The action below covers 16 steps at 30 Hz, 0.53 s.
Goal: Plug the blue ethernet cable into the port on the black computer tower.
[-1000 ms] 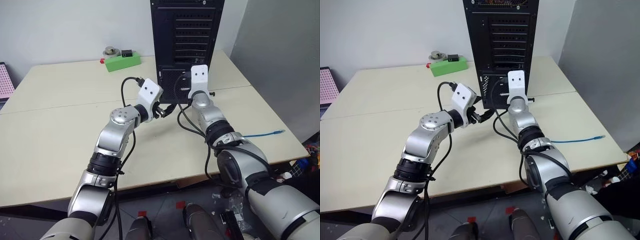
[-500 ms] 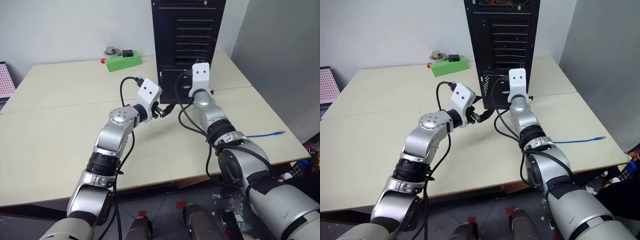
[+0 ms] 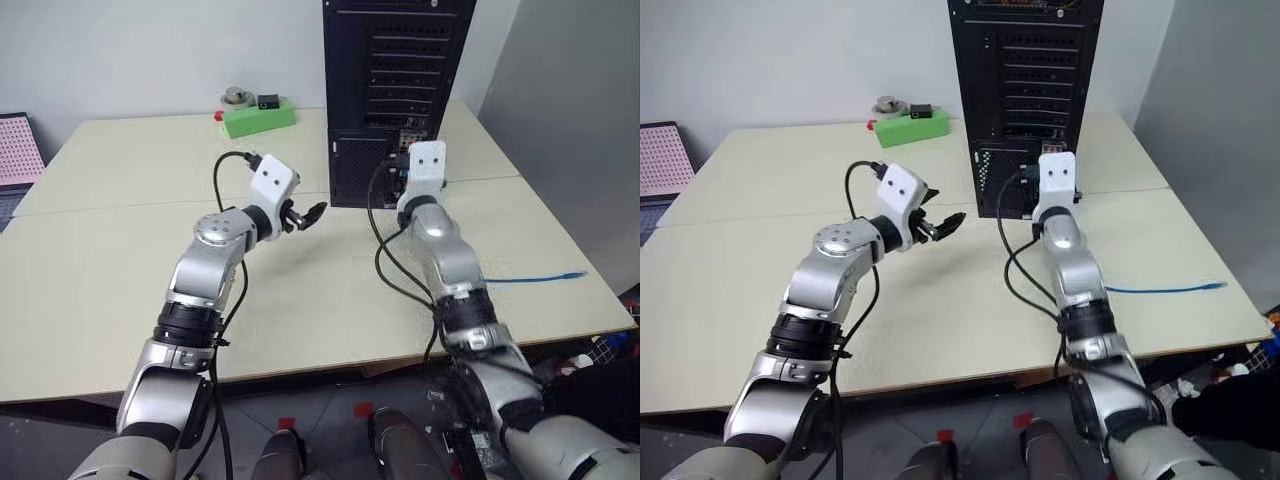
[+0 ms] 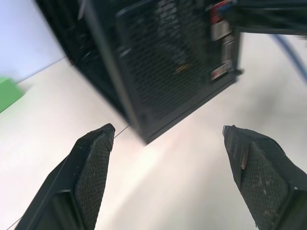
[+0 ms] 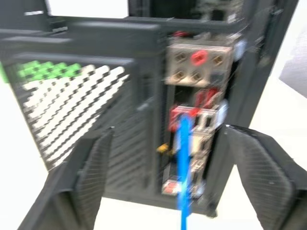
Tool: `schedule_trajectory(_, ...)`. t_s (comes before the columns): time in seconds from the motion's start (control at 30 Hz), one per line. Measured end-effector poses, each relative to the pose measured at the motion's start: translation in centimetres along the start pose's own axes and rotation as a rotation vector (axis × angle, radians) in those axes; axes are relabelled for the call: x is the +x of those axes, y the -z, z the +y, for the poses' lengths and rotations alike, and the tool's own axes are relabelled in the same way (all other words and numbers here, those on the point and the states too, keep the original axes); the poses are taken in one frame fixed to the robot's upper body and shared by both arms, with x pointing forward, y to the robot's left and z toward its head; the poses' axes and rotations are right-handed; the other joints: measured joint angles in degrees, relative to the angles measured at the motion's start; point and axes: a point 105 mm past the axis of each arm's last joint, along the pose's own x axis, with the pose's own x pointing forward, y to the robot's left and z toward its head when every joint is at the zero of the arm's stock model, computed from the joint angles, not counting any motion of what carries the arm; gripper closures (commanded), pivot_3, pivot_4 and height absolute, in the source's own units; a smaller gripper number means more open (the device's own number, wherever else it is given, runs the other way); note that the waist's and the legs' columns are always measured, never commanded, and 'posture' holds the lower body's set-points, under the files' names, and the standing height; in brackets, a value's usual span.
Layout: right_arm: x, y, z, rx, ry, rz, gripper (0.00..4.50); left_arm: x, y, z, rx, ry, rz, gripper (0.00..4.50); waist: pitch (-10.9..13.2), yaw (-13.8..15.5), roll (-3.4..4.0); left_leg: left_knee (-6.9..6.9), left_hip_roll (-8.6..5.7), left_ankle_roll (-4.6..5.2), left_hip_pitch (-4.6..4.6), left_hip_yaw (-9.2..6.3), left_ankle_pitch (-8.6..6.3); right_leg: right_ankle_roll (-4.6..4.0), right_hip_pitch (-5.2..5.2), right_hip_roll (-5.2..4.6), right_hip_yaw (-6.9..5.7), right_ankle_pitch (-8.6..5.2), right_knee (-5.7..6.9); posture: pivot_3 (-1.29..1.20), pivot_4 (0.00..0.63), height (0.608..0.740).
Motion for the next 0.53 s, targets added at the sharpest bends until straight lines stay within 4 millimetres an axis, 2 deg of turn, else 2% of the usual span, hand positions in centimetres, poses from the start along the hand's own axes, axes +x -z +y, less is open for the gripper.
schedule_trajectory(0.13,-4.3,-0.4,-0.1,-0.017,-0.167,0.016,0.07,-0.7,0.5,1.1,-0.005,0.000,0.026,0.66,0.0,1.4,-0.01,0.00,-0.01,-0.06,0.00,-0.05,-0.04,-0.28,0.02,-0.03,-0.07,-0.24,-0.01,0.00,0.150,0.740)
schedule_trajectory(0.23,-6.2,-0.6,-0.9,-0.029,-0.224,0.028,0.07,-1.1,0.7,1.5,0.006,0.006,0.039,0.66,0.0,2.0,-0.01,0.03,-0.02,-0.06,0.02,-0.04,-0.04,-0.28,0.03,-0.05,-0.07,-0.24,-0.02,0.00,0.150,0.740)
schedule_trajectory(0.3,-7.4,-1.5,-1.6,-0.044,-0.266,0.004,0.07,-1.2,0.7,1.3,0.004,0.035,0.035,0.66,0.0,2.3,-0.03,0.05,-0.01,-0.07,0.02,-0.04,-0.04,-0.29,0.06,-0.07,-0.11,-0.24,-0.06,0.00,0.150,0.740)
schedule_trajectory(0.37,-8.6,-1.9,-2.7,-0.074,-0.304,-0.007,0.07,-1.2,0.5,0.9,-0.003,0.074,0.019,0.66,0.0,2.5,-0.03,0.05,-0.01,-0.07,0.00,-0.03,-0.04,-0.29,0.09,-0.10,-0.13,-0.25,-0.13,0.00,0.150,0.740)
schedule_trajectory(0.43,-9.7,-1.6,-4.6,-0.111,-0.316,0.011,0.07,-1.5,0.2,0.8,0.004,0.109,0.003,0.66,0.0,2.6,-0.05,0.02,-0.03,-0.08,-0.04,0.01,-0.05,-0.29,0.09,-0.15,-0.13,-0.25,-0.24,0.00,0.150,0.740)
schedule_trajectory(0.47,-10.2,-1.3,-5.7,-0.122,-0.308,0.025,0.07,-1.7,0.1,0.9,0.003,0.119,-0.002,0.66,0.0,2.6,-0.08,0.03,-0.02,-0.10,-0.04,0.04,-0.06,-0.29,0.10,-0.16,-0.13,-0.25,-0.25,0.00,0.150,0.740)
schedule_trajectory(0.53,-10.5,-1.8,-6.7,-0.122,-0.309,0.013,0.07,-2.0,-0.2,1.1,-0.004,0.126,-0.021,0.66,0.0,2.5,-0.09,0.02,0.01,-0.12,-0.05,0.17,-0.08,-0.28,0.07,-0.17,-0.10,-0.24,-0.31,0.00,0.150,0.740)
